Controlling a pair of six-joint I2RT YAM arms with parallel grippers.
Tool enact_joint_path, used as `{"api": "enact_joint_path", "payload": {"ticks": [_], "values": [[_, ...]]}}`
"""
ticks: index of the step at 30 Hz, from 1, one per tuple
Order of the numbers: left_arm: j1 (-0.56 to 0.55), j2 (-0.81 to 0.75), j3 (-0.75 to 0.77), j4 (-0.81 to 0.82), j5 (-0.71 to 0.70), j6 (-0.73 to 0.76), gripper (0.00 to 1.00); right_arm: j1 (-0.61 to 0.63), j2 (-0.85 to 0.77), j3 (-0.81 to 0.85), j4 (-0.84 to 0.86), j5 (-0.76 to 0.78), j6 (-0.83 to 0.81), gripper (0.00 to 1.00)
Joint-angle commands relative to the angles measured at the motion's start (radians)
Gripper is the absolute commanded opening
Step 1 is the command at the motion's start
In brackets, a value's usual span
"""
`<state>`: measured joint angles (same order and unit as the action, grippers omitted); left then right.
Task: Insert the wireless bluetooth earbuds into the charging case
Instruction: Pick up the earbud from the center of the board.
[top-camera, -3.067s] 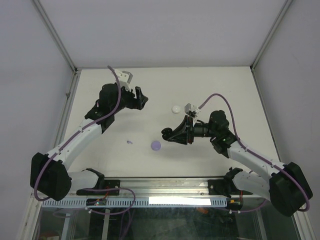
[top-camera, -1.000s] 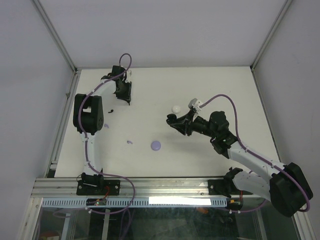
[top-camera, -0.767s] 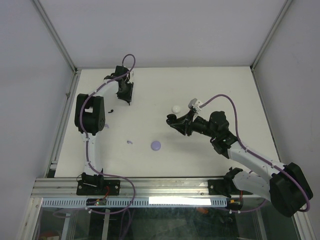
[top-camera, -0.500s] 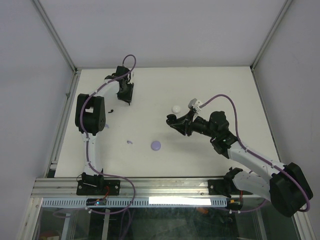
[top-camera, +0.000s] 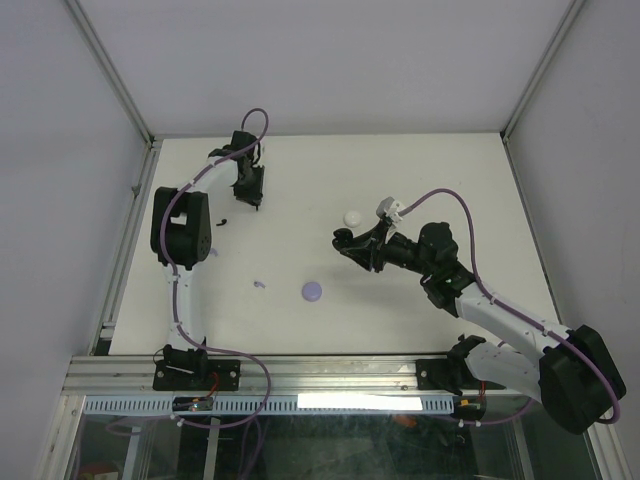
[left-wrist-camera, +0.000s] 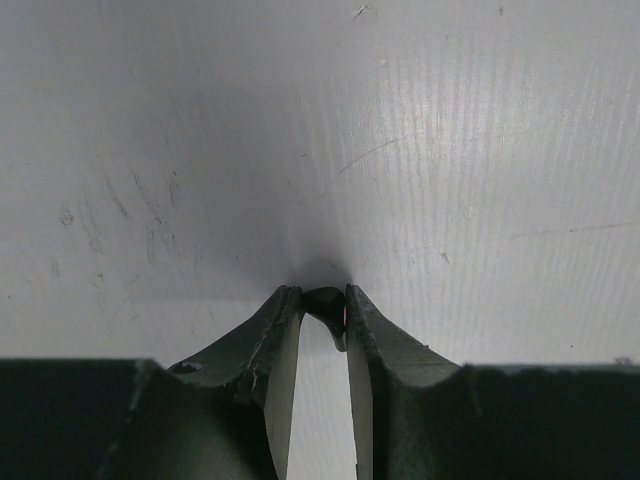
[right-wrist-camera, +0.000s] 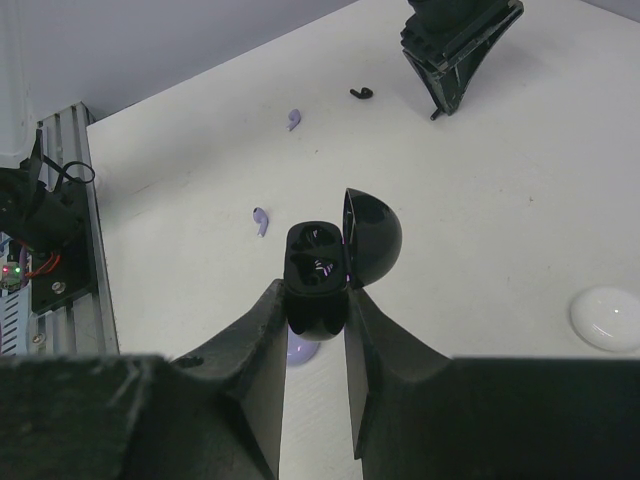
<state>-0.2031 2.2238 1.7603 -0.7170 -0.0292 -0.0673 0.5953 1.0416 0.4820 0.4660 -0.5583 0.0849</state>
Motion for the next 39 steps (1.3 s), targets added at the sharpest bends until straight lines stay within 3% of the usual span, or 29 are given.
{"api": "enact_joint_path", "payload": {"ticks": [1,7,17,29,39], "values": [[-0.004,0.035,0.029,-0.031,-0.001,-0.024,0.25,0.003,-0.003,0.036,0.040,-0.011,-0.005,0.00],[-0.015,0.036,0.039,-0.032,0.005,-0.013,0.18,0.005,0.001,0.037,0.039,-0.010,-0.007,0.00],[-0.056,-0.090,-0.008,0.005,-0.019,-0.044,0.12,0.019,0.019,0.046,0.041,-0.005,-0.008,0.00],[-0.190,-0.419,-0.295,0.239,-0.074,-0.129,0.09,0.069,0.039,0.046,0.114,0.087,-0.017,0.00],[-0.331,-0.744,-0.557,0.429,-0.146,-0.197,0.09,0.087,0.070,0.077,0.153,0.113,-0.120,0.00]]}}
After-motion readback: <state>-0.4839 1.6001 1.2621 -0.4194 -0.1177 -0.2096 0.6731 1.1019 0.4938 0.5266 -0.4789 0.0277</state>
